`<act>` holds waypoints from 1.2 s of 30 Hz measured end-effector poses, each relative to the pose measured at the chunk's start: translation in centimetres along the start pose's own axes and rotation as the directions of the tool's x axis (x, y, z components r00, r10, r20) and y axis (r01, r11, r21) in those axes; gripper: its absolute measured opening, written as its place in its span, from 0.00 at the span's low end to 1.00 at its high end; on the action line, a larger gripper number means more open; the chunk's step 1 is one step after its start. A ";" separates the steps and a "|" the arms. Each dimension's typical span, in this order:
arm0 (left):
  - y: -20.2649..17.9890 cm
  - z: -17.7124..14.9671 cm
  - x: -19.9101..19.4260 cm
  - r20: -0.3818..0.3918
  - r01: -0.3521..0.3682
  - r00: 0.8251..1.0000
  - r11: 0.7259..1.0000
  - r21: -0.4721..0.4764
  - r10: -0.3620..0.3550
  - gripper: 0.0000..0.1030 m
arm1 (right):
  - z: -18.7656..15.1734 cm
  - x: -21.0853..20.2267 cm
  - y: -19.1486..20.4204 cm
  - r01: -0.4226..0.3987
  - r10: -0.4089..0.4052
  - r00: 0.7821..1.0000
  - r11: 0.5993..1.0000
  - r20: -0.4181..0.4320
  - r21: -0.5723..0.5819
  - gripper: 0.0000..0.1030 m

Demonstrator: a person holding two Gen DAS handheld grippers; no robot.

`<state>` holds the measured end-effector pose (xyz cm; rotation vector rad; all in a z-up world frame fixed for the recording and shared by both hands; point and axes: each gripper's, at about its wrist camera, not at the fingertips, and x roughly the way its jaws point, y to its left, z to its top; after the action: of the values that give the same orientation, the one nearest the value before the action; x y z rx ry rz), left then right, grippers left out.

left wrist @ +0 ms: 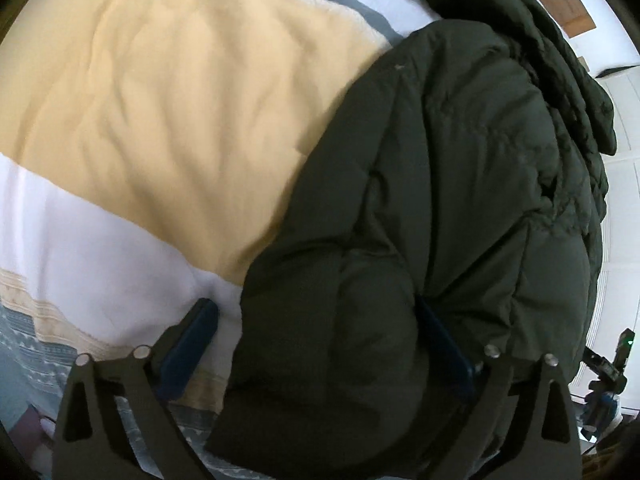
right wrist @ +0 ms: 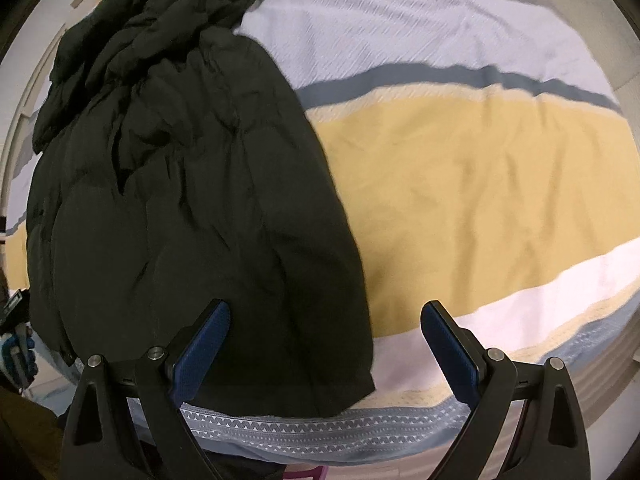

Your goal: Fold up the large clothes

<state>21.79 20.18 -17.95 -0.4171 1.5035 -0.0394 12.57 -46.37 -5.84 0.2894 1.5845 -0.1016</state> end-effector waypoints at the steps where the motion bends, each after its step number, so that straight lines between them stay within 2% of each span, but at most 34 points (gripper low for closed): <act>1: -0.1 0.1 0.1 -0.003 -0.004 1.000 1.000 0.002 0.004 1.00 | 0.0 0.4 -0.1 -0.014 0.014 1.000 1.000 -0.009 0.001 0.92; 5: -0.7 0.0 0.6 -0.017 -0.032 0.999 1.000 -0.001 0.032 1.00 | 0.0 2.2 -0.5 -0.086 0.087 0.996 0.996 -0.032 0.022 0.92; 14: -0.2 -1.7 0.2 -0.062 0.047 0.997 0.998 -0.035 -0.049 1.00 | -0.8 5.2 -0.6 -0.238 0.243 0.965 0.969 -0.099 0.066 0.93; 17: -0.6 -2.8 0.4 -0.073 0.085 0.993 0.995 -0.045 -0.088 0.98 | -1.0 5.6 -0.1 -0.257 0.261 0.957 0.965 -0.126 0.050 0.92; 22: -0.5 -3.6 0.6 -0.074 0.122 0.989 0.990 -0.071 -0.127 0.88 | -1.2 6.1 -0.2 -0.278 0.284 0.947 0.959 -0.148 0.057 0.75; 26: -0.2 -3.9 0.1 -0.066 0.132 0.988 0.985 -0.114 -0.140 0.73 | -1.5 6.1 0.0 -0.302 0.310 0.937 0.951 -0.159 0.072 0.60; 27: -0.2 -4.1 -0.1 -0.063 0.138 0.987 0.982 -0.128 -0.147 0.67 | -1.4 6.0 0.1 -0.307 0.315 0.935 0.949 -0.162 0.074 0.57; 29: -0.3 -4.7 -0.2 -0.059 0.155 0.985 0.977 -0.145 -0.165 0.51 | -1.3 6.1 0.6 -0.315 0.323 0.932 0.946 -0.166 0.073 0.46; 30: -0.4 -4.9 -0.4 -0.055 0.176 0.981 0.972 -0.155 -0.186 0.37 | -1.3 6.0 0.8 -0.319 0.326 0.930 0.945 -0.169 0.069 0.43; 31: -0.3 -4.8 -1.2 -0.051 0.185 0.979 0.970 -0.159 -0.195 0.28 | -1.4 5.8 1.1 -0.321 0.327 0.929 0.945 -0.173 0.061 0.37; 34: -1.1 -4.9 -2.0 -0.050 0.184 0.980 0.974 -0.131 -0.192 0.15 | -1.1 5.2 2.3 -0.319 0.320 0.931 0.947 -0.175 0.032 0.24; 36: -1.7 -4.9 -2.6 -0.051 0.180 0.981 0.977 -0.118 -0.187 0.12 | -0.9 4.7 2.9 -0.322 0.321 0.932 0.947 -0.167 0.021 0.19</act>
<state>17.27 18.15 -15.04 -0.6502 1.5289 -0.1141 12.35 -42.77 -10.13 0.5609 1.6830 0.1871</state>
